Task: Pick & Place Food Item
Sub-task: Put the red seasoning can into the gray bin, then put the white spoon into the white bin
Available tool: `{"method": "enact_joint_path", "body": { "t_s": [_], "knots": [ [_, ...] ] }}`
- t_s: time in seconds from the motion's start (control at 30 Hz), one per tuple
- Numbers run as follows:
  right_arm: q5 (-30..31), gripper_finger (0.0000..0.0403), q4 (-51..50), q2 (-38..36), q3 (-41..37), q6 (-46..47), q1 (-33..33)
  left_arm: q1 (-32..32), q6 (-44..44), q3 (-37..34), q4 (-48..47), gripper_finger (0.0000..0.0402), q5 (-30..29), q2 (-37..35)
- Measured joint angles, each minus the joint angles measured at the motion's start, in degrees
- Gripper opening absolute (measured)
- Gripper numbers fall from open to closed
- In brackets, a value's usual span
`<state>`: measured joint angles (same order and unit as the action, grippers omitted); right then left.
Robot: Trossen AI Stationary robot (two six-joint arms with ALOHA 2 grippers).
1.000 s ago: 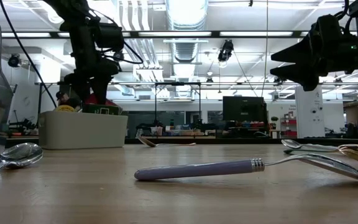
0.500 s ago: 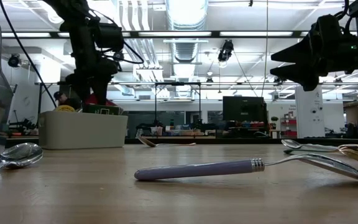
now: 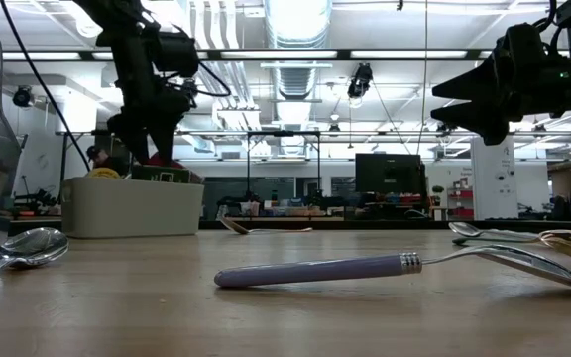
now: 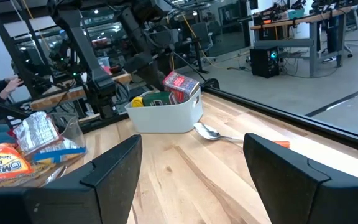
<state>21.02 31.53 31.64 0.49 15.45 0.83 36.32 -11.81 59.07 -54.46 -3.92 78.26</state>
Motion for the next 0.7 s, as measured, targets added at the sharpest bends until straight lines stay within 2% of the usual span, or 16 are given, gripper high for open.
{"method": "enact_joint_path", "body": {
  "t_s": [0.37,0.57,0.7],
  "knots": [
    [0.0,0.0276,0.0,0.02,0.0,0.02,0.01,0.0,-0.45,6.19,-5.35,0.0383,-0.11,-0.3],
    [-0.01,0.0276,0.0,0.02,0.0,0.01,-0.01,-0.01,-4.06,9.23,-5.66,0.0383,0.61,-0.31],
    [-0.01,0.0276,0.0,0.02,0.01,-0.01,0.01,-0.29,-6.96,10.38,-5.65,0.0383,3.46,-0.33]
  ]
}}
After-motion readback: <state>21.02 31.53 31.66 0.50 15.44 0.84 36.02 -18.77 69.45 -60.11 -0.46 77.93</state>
